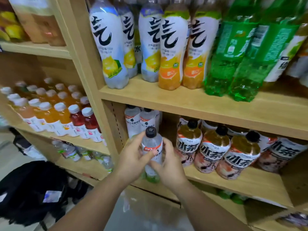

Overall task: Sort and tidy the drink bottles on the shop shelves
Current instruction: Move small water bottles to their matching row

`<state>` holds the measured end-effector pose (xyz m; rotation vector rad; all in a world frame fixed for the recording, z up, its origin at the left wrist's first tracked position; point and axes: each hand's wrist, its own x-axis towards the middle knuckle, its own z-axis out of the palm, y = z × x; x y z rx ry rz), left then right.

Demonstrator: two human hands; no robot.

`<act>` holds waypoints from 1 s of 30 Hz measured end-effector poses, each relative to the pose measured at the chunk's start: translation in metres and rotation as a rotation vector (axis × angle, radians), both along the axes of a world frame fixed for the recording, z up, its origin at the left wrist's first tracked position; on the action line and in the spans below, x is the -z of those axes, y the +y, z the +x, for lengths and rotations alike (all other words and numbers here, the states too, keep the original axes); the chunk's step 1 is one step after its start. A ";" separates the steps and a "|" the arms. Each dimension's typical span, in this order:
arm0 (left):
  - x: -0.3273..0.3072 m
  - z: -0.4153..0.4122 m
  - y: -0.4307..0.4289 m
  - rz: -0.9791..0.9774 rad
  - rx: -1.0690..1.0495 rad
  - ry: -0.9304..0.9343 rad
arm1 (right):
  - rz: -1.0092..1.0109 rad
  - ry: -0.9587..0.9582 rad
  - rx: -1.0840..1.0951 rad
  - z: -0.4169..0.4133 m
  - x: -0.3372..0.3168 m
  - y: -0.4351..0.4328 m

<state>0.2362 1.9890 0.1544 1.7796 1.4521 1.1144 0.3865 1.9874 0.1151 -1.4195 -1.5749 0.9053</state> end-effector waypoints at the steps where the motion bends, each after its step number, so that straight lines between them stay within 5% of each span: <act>1: 0.003 -0.007 0.010 -0.019 0.009 -0.008 | 0.004 -0.005 0.015 -0.008 0.001 0.009; 16: 0.035 -0.069 0.078 -0.139 0.097 0.002 | -0.073 -0.023 0.109 -0.066 0.028 0.062; 24: 0.034 -0.077 0.079 0.005 0.065 0.136 | -0.226 -0.216 0.111 -0.076 0.045 0.066; 30: 0.023 -0.097 0.051 0.219 -0.227 0.171 | -0.209 -0.202 0.148 -0.095 0.048 0.078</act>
